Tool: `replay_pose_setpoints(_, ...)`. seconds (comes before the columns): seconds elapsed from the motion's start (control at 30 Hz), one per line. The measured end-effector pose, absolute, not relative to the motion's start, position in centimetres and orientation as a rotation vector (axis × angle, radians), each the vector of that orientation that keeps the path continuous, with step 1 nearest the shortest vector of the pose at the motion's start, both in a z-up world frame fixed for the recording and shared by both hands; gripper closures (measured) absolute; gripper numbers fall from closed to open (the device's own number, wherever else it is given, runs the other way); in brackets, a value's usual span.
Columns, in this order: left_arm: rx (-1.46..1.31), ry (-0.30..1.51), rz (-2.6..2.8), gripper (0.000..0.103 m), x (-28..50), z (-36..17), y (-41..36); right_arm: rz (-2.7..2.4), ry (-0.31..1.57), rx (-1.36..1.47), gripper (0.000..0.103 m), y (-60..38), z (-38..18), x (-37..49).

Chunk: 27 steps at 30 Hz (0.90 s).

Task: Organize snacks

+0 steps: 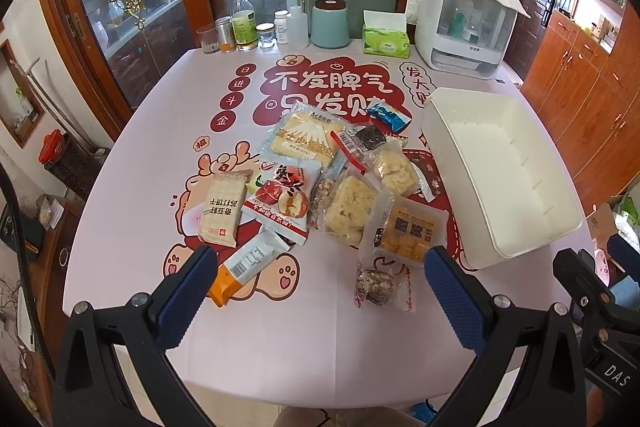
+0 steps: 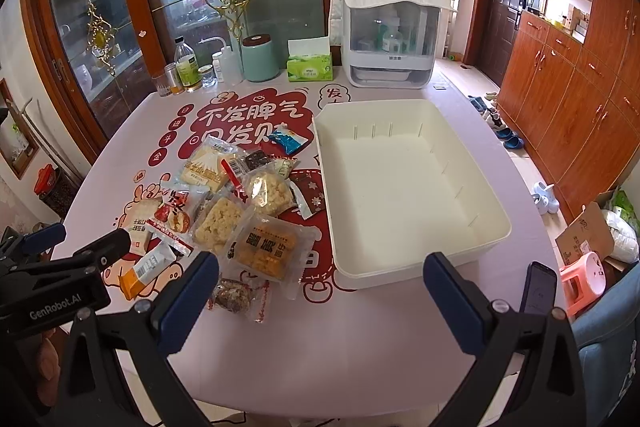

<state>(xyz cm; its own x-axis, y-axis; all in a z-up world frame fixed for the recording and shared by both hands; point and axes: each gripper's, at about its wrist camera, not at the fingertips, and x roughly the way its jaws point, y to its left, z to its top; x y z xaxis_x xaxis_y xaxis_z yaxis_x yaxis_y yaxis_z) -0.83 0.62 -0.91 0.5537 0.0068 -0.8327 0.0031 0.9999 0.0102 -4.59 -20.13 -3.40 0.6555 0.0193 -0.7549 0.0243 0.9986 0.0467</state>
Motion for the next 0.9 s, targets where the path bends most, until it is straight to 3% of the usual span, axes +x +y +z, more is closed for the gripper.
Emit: replay_pose_setpoints(0.9,-0.01,0.962,0.016,0.0,-2.3,-0.4,0.8,0.062,0.839,0.037,0.0,-20.1,-3.4,-4.6)
